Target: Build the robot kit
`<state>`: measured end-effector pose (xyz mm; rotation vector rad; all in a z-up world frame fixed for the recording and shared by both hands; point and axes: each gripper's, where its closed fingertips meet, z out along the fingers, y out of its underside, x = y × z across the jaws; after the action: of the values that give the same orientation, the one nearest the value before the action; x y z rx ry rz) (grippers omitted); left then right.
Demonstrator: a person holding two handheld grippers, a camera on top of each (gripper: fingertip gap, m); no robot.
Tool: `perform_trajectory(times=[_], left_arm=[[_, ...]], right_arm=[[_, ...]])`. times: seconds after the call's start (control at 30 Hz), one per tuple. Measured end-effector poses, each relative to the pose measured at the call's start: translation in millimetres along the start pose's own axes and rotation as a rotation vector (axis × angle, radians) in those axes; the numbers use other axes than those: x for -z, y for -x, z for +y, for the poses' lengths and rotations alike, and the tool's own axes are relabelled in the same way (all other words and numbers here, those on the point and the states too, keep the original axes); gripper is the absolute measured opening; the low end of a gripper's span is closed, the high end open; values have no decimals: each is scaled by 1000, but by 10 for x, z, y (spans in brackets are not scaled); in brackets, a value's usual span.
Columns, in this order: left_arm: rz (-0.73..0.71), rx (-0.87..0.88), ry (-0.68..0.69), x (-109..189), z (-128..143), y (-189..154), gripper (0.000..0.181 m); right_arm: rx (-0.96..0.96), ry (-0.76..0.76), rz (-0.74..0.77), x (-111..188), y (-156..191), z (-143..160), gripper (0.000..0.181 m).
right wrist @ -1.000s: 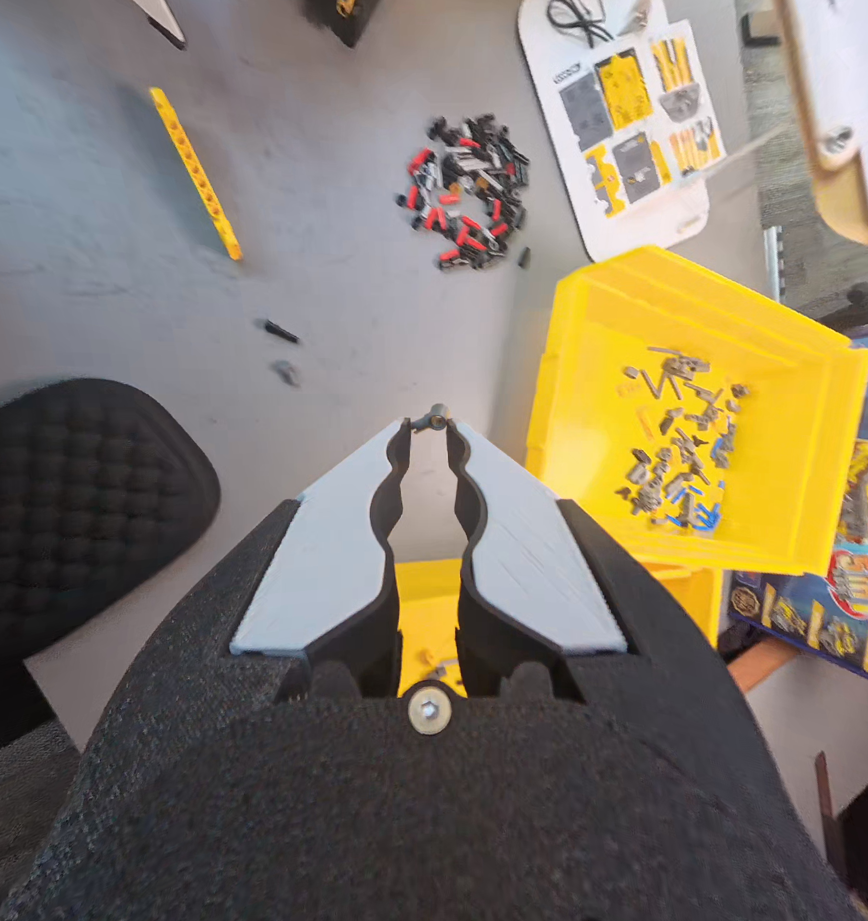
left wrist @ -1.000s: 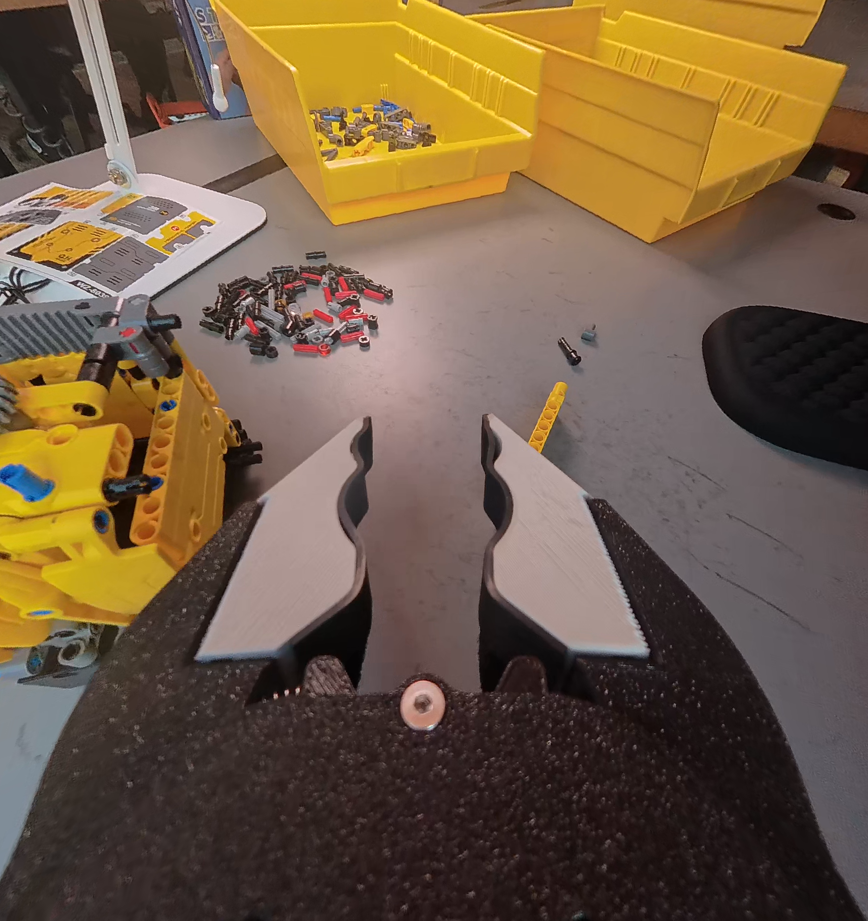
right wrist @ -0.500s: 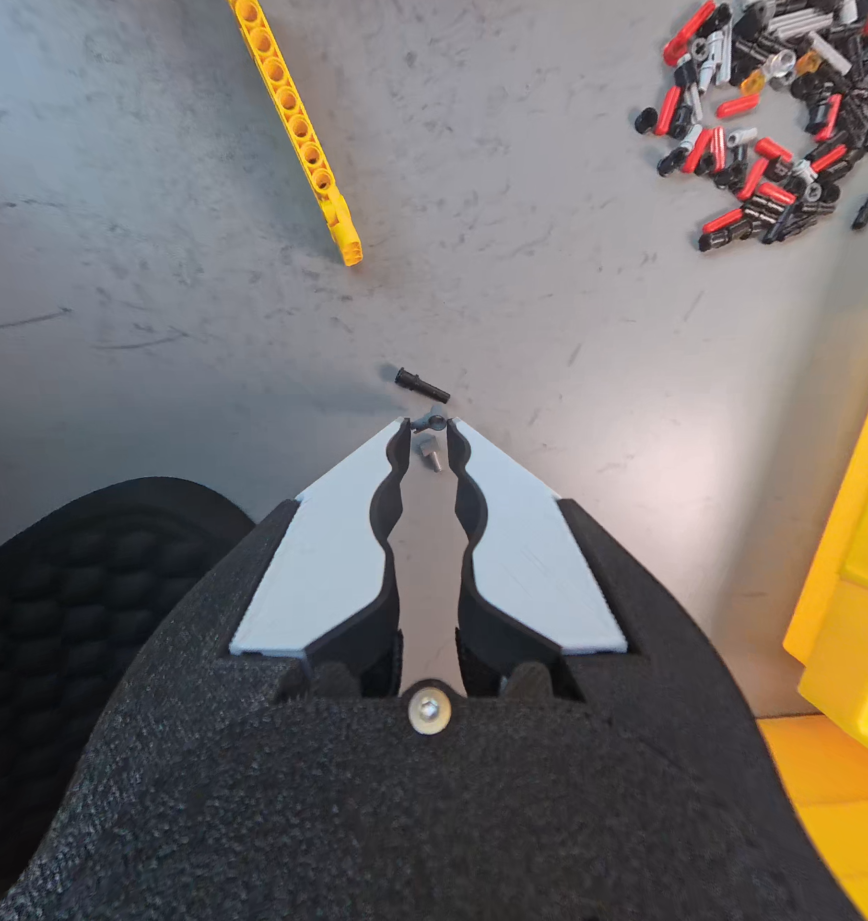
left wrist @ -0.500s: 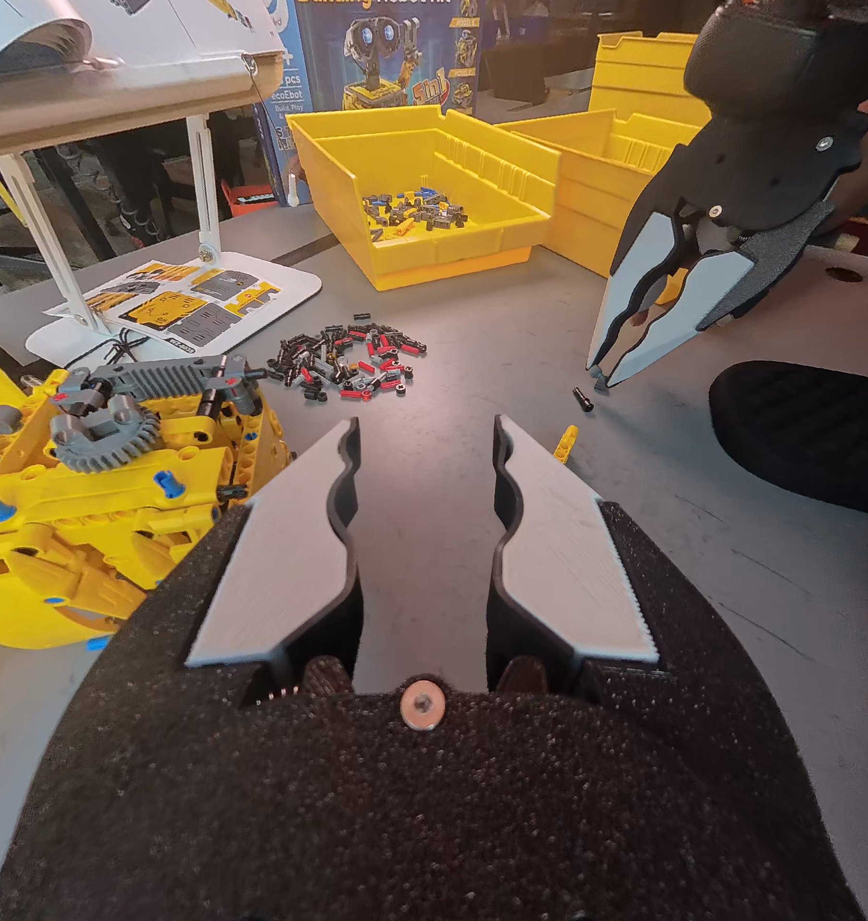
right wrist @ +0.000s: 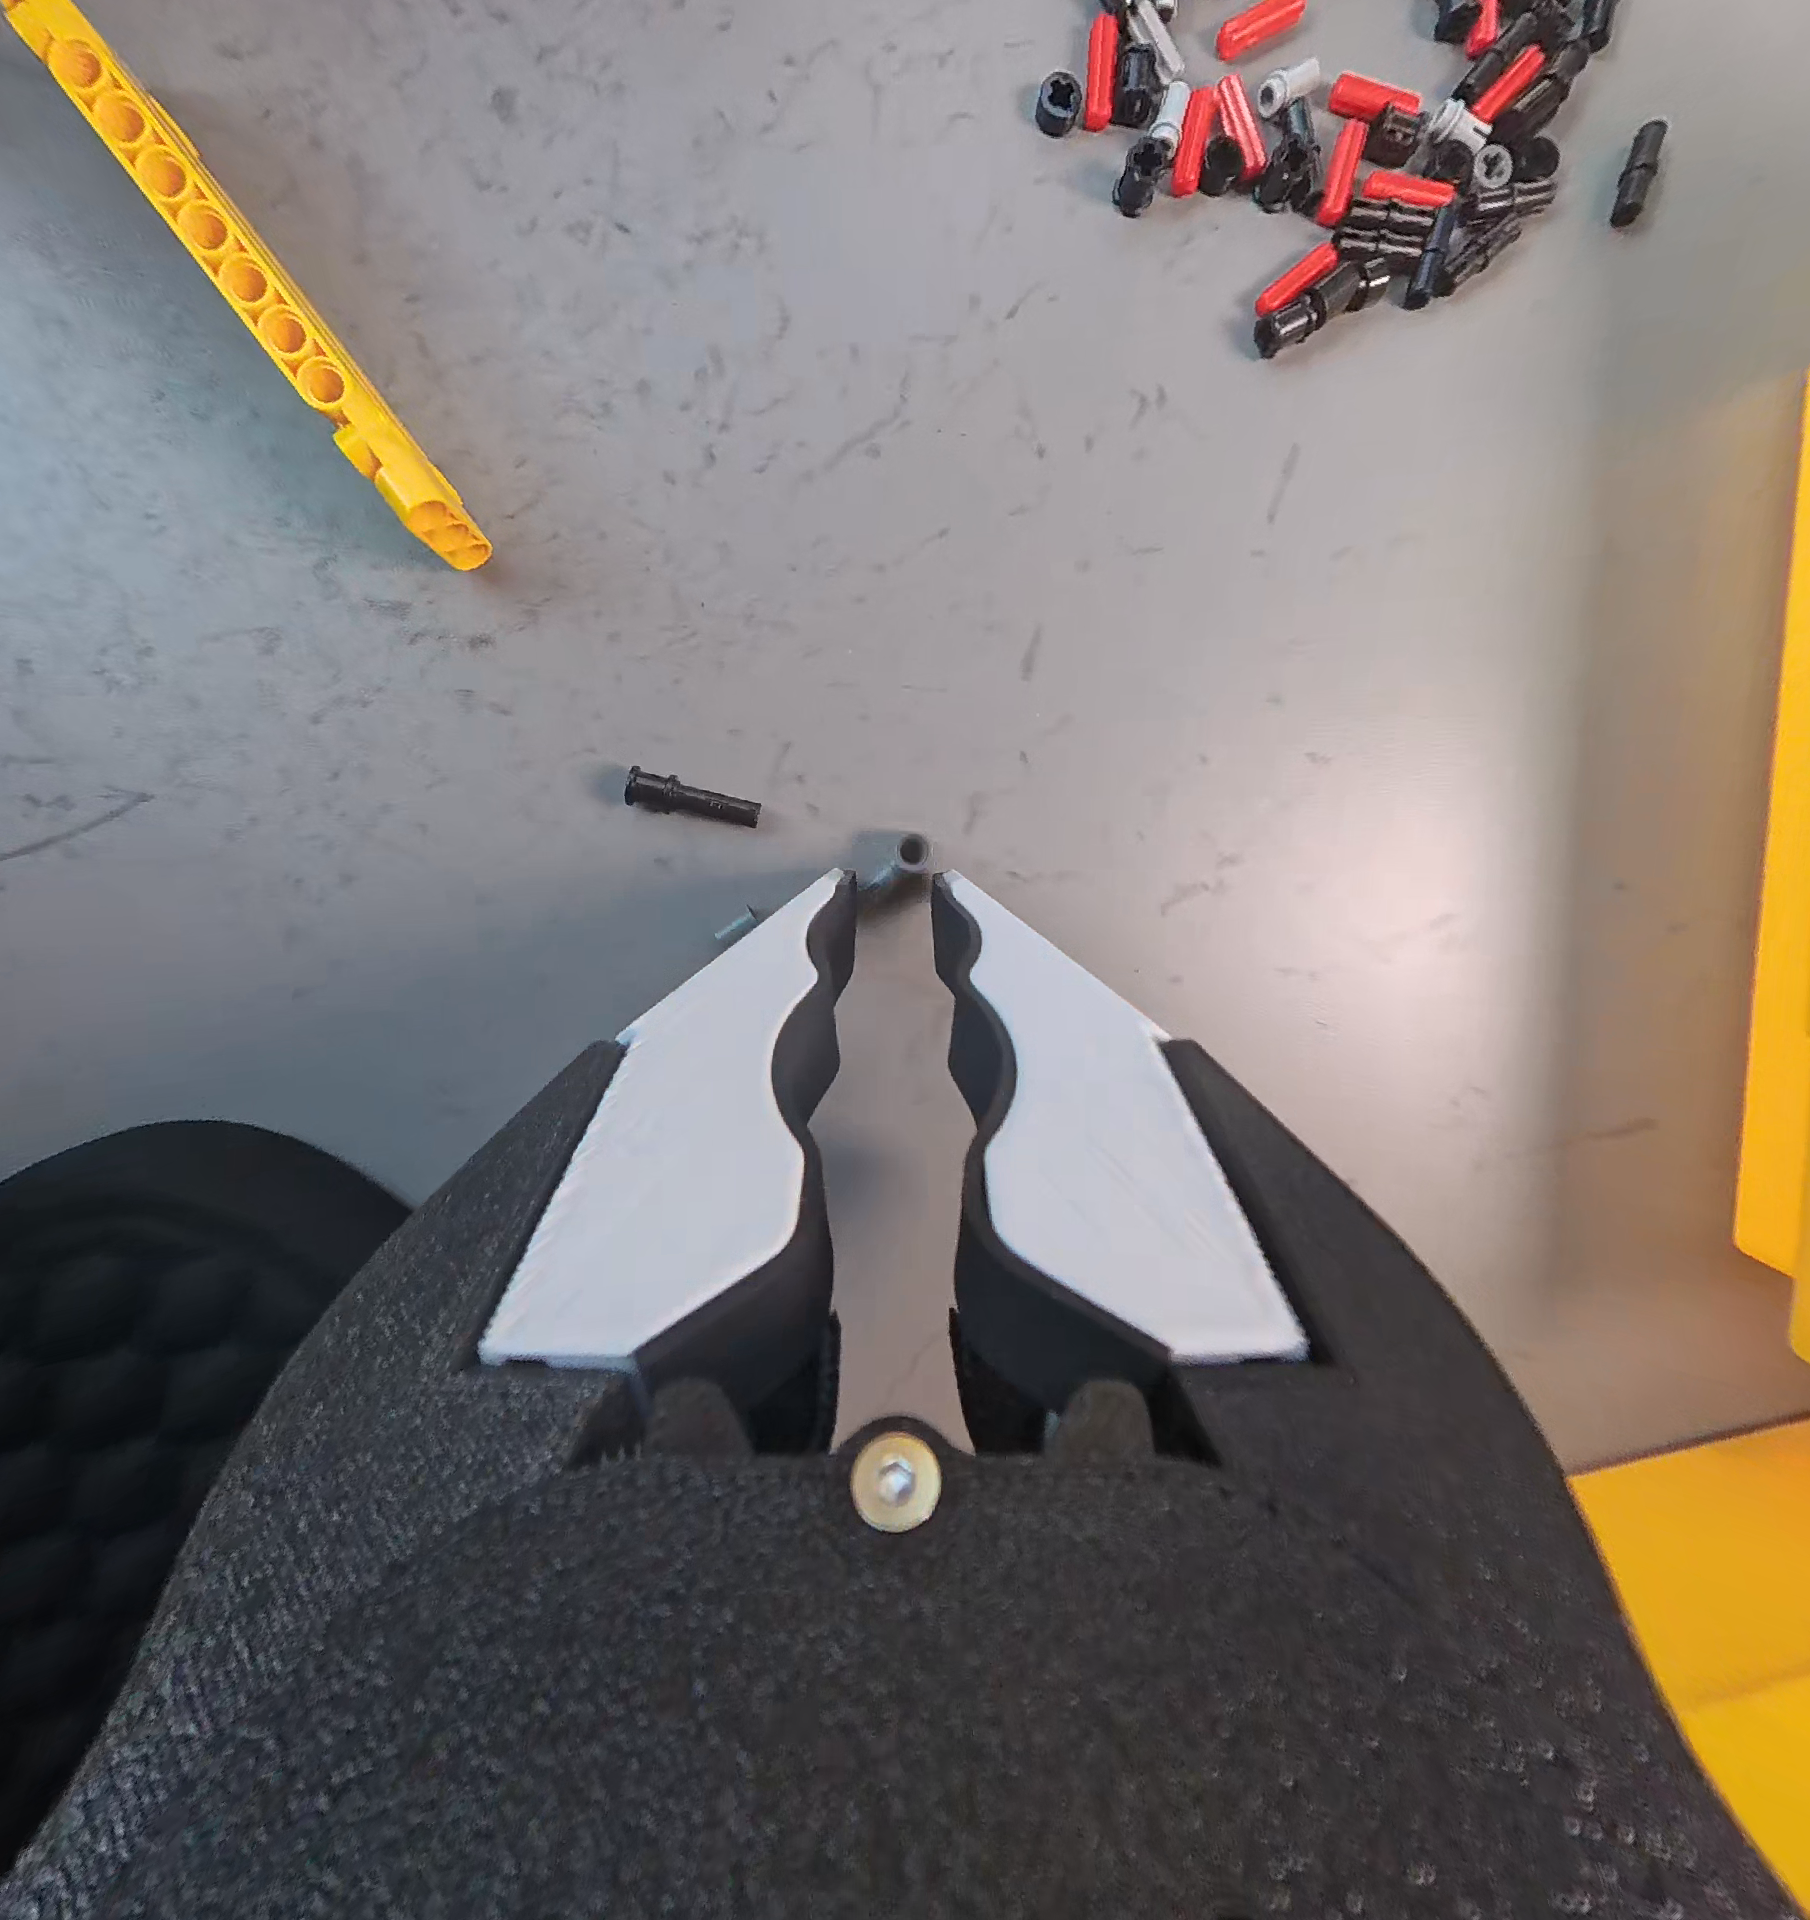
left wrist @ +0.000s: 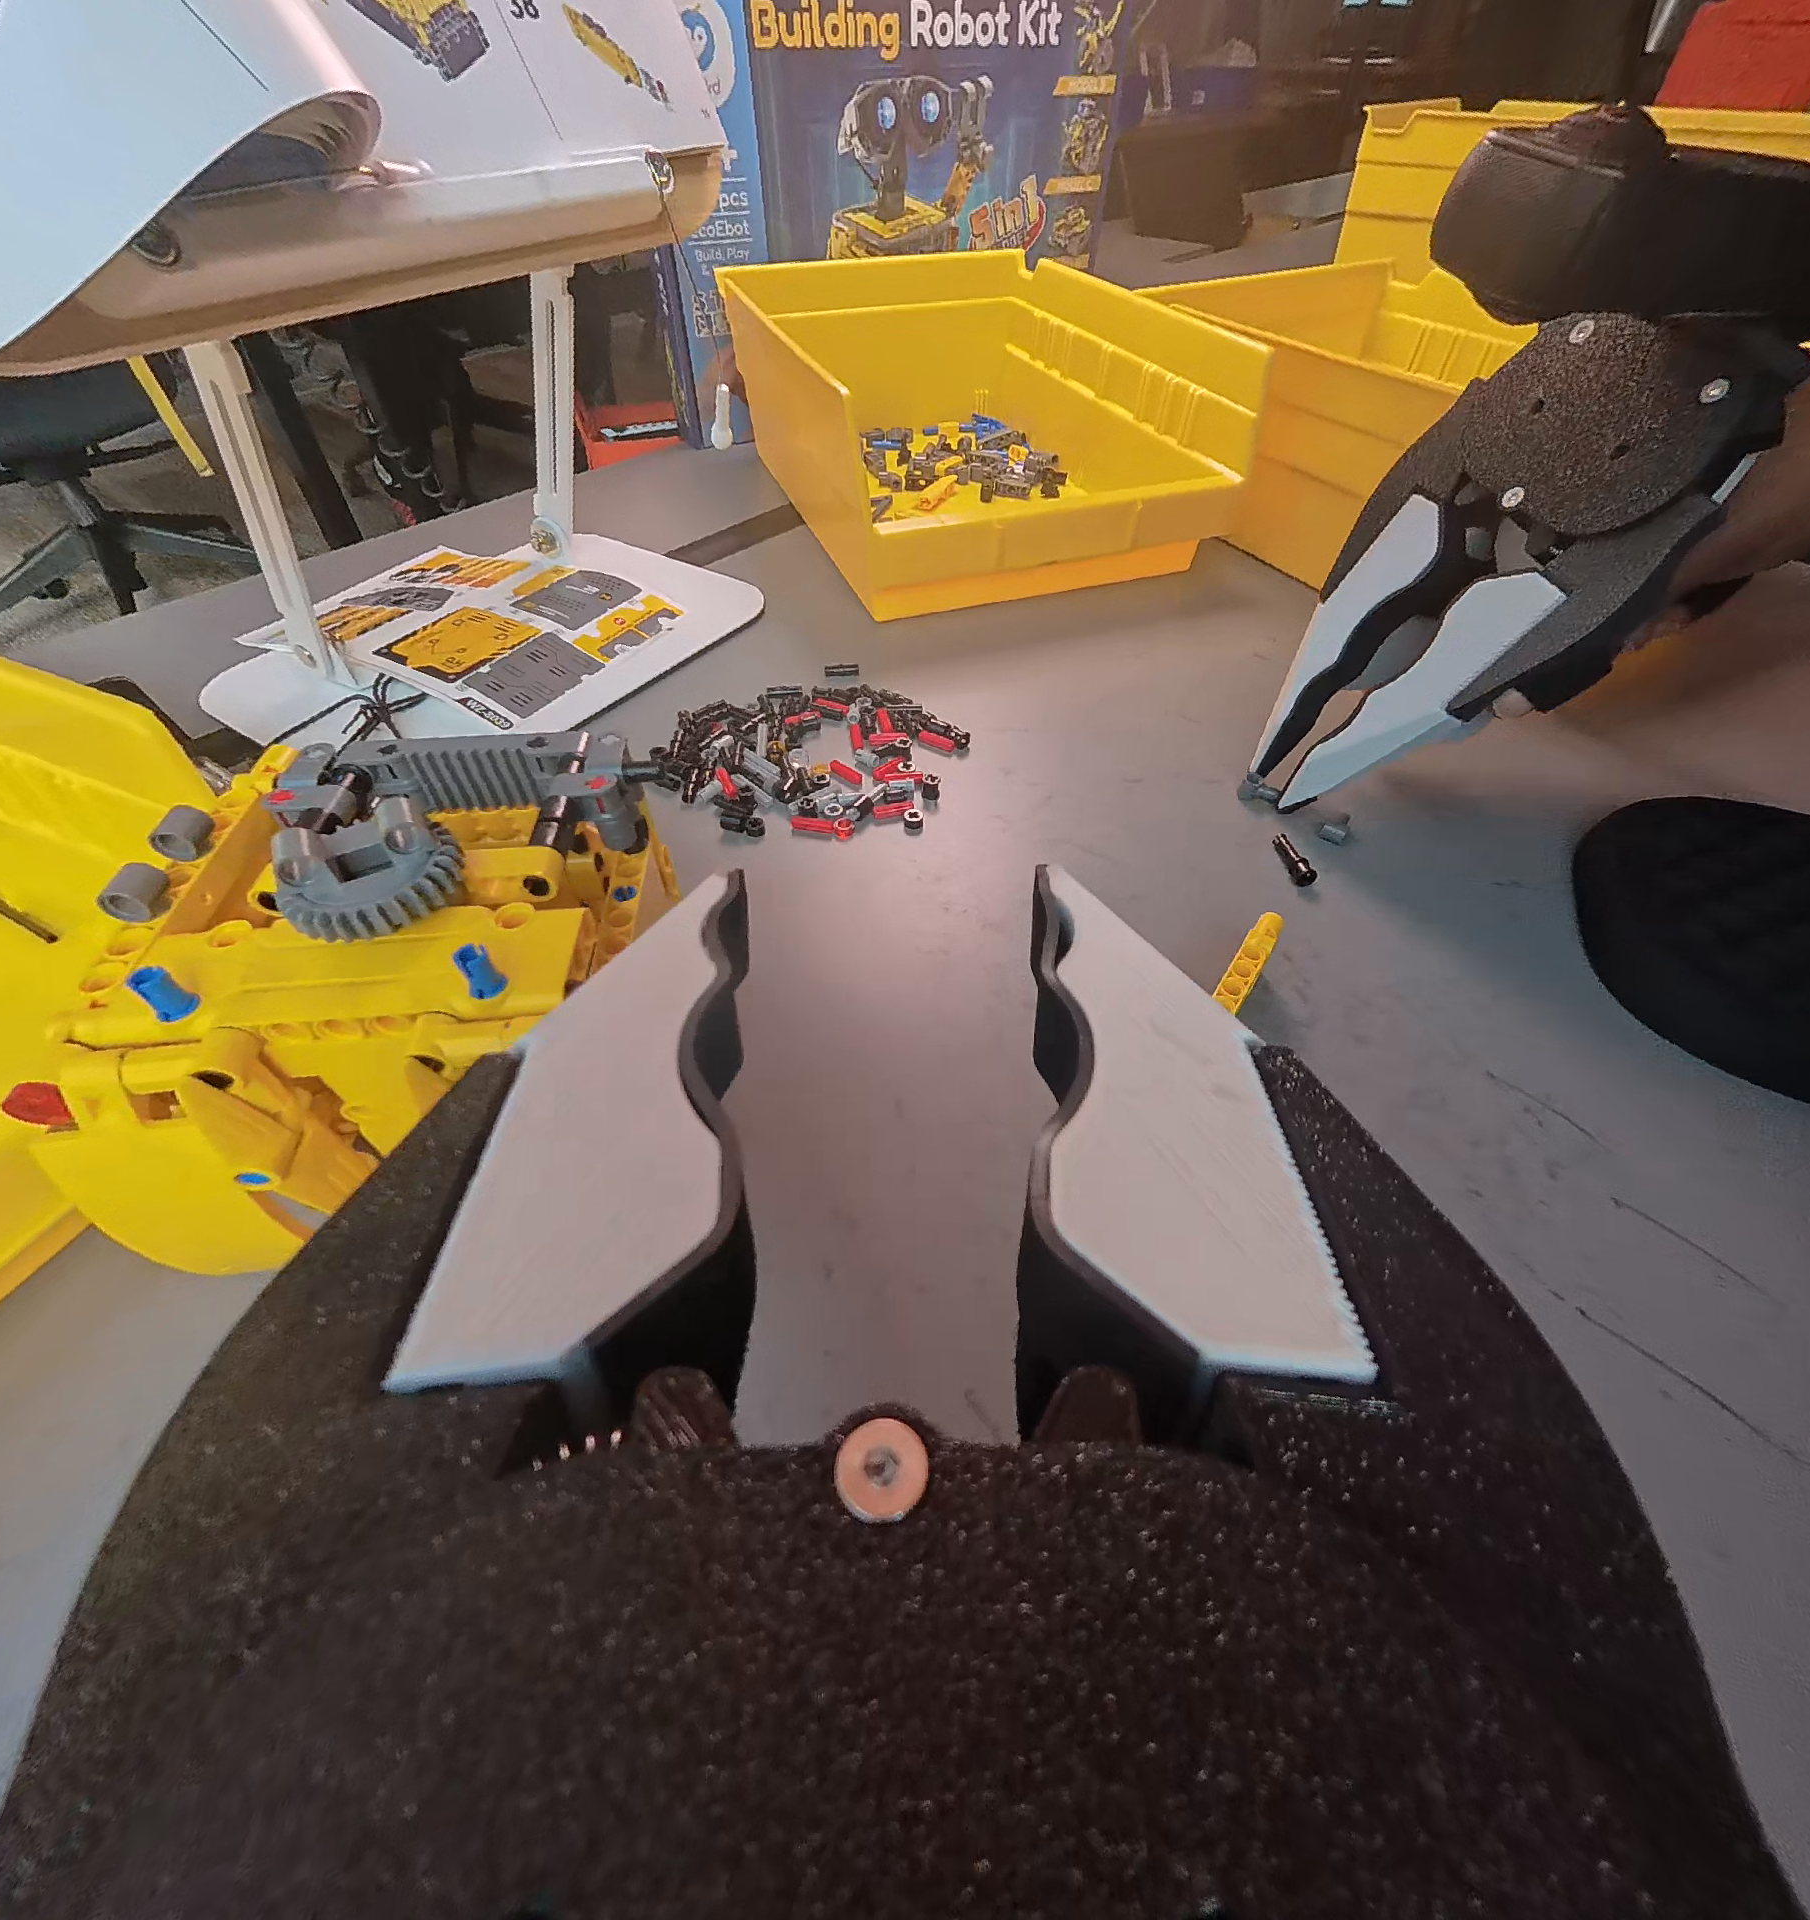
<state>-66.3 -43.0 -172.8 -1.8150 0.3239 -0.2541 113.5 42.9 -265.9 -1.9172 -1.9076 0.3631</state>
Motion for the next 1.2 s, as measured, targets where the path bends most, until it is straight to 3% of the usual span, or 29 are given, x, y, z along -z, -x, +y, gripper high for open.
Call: perform_trajectory(times=[0.7,0.83,1.03,1.13,1.2], left_arm=[[0,-1,21,-47,63,-14,54],[1,-4,25,-57,74,-23,54],[8,5,35,-85,111,-31,54],[7,5,29,-89,107,-33,52],[3,-1,7,-76,71,-32,50]], right_arm=[[-76,-158,36,13,-22,-41,19],[-84,-377,93,197,-96,-347,20],[-49,-811,206,654,-205,-978,48],[-29,-938,236,741,-230,-1142,59],[-17,-992,260,758,-256,-1172,58]])
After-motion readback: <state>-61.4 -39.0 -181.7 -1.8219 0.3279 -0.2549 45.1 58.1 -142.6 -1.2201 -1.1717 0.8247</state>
